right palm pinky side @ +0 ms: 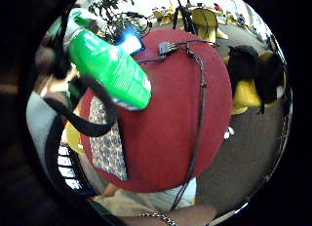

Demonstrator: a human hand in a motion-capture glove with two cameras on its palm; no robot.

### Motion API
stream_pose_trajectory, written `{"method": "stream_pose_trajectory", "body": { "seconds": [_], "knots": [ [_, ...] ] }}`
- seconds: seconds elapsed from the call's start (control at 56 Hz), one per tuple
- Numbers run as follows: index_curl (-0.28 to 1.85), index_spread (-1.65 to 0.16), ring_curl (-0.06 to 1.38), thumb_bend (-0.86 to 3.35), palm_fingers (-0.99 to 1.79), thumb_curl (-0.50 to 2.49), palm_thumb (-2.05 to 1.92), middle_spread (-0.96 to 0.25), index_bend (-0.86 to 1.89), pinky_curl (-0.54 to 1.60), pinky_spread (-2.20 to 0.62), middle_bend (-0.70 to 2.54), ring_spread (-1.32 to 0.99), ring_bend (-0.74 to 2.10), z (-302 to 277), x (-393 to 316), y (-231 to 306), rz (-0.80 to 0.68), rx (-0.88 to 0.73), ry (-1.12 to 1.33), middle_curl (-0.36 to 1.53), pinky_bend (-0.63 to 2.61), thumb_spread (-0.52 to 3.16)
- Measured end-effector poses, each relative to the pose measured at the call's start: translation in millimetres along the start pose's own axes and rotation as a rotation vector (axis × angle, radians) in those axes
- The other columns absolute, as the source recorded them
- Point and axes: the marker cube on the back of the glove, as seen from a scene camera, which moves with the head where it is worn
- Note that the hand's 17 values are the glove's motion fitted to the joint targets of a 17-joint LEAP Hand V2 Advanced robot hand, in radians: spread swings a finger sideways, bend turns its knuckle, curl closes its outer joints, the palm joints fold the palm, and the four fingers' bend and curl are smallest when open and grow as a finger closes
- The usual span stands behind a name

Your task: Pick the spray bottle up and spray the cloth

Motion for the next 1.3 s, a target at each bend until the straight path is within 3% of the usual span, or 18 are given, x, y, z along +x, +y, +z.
{"method": "stream_pose_trajectory", "body": {
  "seconds": [0.054, 0.161, 0.232, 0.304, 0.393, 0.5, 0.572, 0.875, 1.108, 1.304],
  "knots": [
    [0.21, -0.31, 0.37, 0.03, 1.25, 0.43, 0.84, -0.1, 0.11, 0.38, -0.16, 0.28, -0.16, 0.66, 11.4, 1.3, -15.4, 0.05, 0.109, -0.047, 0.36, 0.65, 1.0],
    [0.3, -0.29, 0.47, 0.03, 1.47, 0.47, 0.88, -0.15, 0.26, 0.45, -0.22, 0.47, -0.18, 0.79, 22.3, 8.1, -22.2, -0.014, 0.114, -0.134, 0.46, 0.73, 1.01],
    [0.37, -0.28, 0.51, 0.03, 1.48, 0.48, 0.87, -0.17, 0.41, 0.48, -0.22, 0.58, -0.19, 0.84, 30.8, 7.5, -35.1, 0.039, 0.207, -0.15, 0.52, 0.76, 1.11],
    [0.43, -0.27, 0.54, 0.06, 1.47, 0.5, 0.89, -0.17, 0.53, 0.5, -0.21, 0.67, -0.19, 0.92, 35.0, 8.2, -34.4, 0.02, 0.2, -0.128, 0.57, 0.78, 1.21],
    [0.49, -0.26, 0.57, 0.08, 1.4, 0.51, 0.91, -0.18, 0.62, 0.53, -0.21, 0.75, -0.19, 0.99, 31.2, 7.6, -14.6, 0.012, 0.03, -0.118, 0.63, 0.83, 1.3],
    [0.55, -0.25, 0.6, 0.09, 1.34, 0.53, 0.91, -0.19, 0.67, 0.57, -0.21, 0.81, -0.19, 1.05, 26.1, 7.3, -20.8, -0.068, 0.121, -0.063, 0.68, 0.88, 1.37],
    [0.56, -0.24, 0.6, 0.08, 1.29, 0.54, 0.89, -0.18, 0.65, 0.57, -0.22, 0.81, -0.19, 1.05, 18.9, 4.4, -7.0, -0.086, 0.039, 0.01, 0.69, 0.89, 1.39],
    [0.46, -0.28, 0.46, -0.03, 0.79, 0.49, 0.66, -0.08, 0.22, 0.46, -0.12, 0.42, -0.11, 0.64, -28.9, -0.1, 58.9, -0.18, -0.203, 0.311, 0.52, 0.63, 1.26],
    [0.39, -0.34, 0.37, -0.03, 0.52, 0.43, 0.55, 0.0, 0.15, 0.38, 0.11, 0.2, -0.04, 0.42, -57.1, 12.3, 87.3, -0.22, -0.291, 0.494, 0.42, 0.48, 1.21],
    [0.34, -0.37, 0.34, -0.03, 0.44, 0.38, 0.48, 0.02, 0.14, 0.35, 0.2, 0.17, -0.02, 0.35, -75.0, 23.4, 107.2, -0.235, -0.317, 0.576, 0.38, 0.43, 1.15]
  ]
}}
